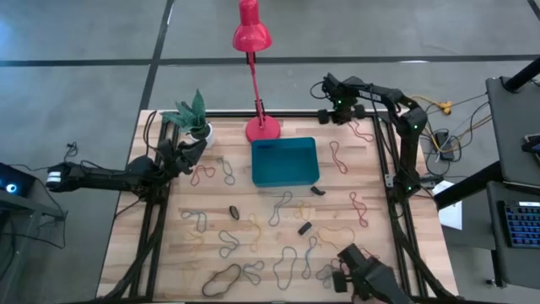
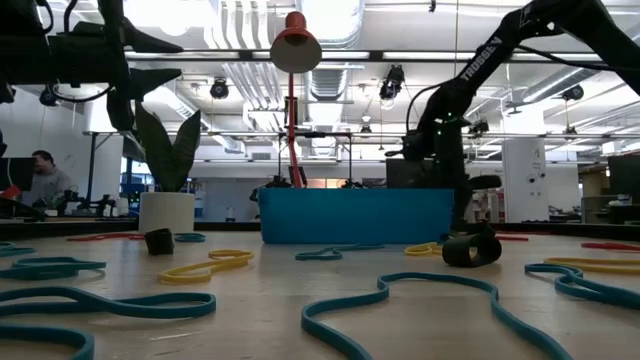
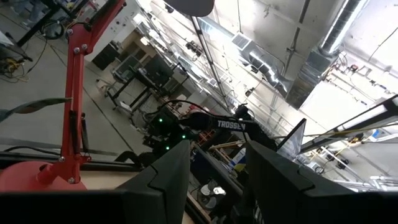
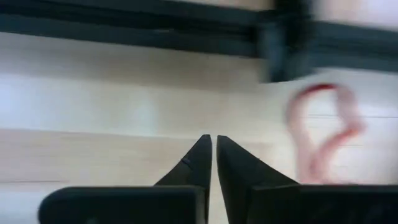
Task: Pick and place rubber bands into bin
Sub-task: Put the red rubber band into the blue bin
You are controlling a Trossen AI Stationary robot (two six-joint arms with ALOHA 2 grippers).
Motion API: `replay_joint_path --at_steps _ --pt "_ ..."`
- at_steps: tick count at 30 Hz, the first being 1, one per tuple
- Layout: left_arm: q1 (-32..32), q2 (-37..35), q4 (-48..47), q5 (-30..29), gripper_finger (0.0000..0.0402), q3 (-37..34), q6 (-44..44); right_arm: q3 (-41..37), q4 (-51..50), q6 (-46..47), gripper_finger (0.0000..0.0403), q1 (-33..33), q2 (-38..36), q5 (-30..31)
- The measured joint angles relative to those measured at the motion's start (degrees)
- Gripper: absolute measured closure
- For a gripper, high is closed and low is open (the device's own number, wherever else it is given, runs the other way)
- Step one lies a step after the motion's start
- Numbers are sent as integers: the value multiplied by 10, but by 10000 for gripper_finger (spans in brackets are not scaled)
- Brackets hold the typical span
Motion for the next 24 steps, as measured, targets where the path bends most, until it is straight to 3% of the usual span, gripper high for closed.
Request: replay_joint_path --at_steps 8,13,18,24 --pt "0 0 0 1 260 0 0 4 -20 4 289 -52 -3 -29" --pt "0 0 0 2 260 0 -1 4 -20 8 246 -75 -3 -5" --pt "0 1 -1 0 260 0 0 3 -15 9 240 -85 -3 -2" --pt "0 0 0 -10 260 0 0 -1 -6 9 259 -82 6 -8"
